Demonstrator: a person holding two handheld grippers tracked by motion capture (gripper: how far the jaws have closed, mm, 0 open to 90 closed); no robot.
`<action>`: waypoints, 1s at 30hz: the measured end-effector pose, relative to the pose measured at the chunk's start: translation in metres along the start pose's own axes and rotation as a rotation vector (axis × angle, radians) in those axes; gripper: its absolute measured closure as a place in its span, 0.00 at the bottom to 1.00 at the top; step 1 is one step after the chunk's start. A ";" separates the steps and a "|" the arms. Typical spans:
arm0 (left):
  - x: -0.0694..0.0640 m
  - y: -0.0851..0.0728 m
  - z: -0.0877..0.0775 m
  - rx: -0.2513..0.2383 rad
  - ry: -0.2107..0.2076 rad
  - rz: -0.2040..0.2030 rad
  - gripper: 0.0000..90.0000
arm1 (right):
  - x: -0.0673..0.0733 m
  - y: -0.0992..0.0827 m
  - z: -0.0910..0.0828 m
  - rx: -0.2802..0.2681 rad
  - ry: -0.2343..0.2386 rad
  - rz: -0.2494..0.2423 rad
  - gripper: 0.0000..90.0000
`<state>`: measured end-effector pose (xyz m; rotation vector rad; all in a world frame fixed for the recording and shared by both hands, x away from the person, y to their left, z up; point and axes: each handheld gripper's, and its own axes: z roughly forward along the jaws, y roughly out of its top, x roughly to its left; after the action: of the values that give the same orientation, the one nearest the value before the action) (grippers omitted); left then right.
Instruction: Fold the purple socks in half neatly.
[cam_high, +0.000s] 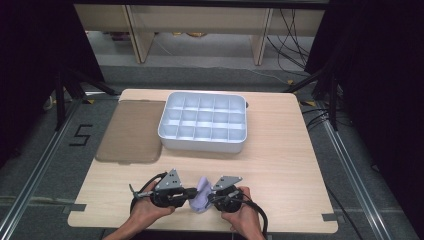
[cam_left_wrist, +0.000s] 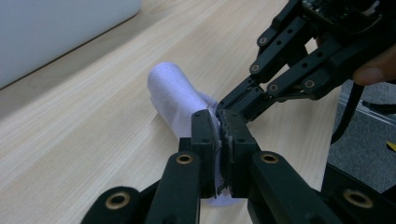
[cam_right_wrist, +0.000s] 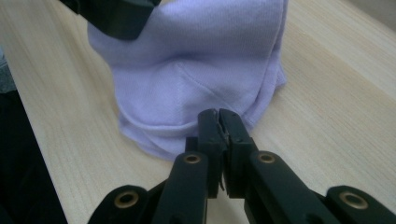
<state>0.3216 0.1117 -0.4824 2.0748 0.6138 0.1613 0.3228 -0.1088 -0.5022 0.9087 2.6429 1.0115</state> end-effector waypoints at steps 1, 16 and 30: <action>-0.001 0.000 0.001 0.001 -0.016 -0.003 0.94 | 0.000 0.000 0.000 -0.001 0.005 -0.001 0.98; -0.019 -0.007 0.030 0.069 -0.037 0.084 0.93 | -0.006 -0.001 -0.009 -0.010 -0.012 0.035 0.96; -0.019 -0.008 0.035 0.085 -0.035 0.098 0.93 | -0.010 0.027 -0.026 -0.127 0.008 0.018 0.97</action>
<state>0.3142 0.0795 -0.5058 2.1864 0.5053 0.1569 0.3346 -0.1129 -0.4654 0.9032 2.5474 1.1748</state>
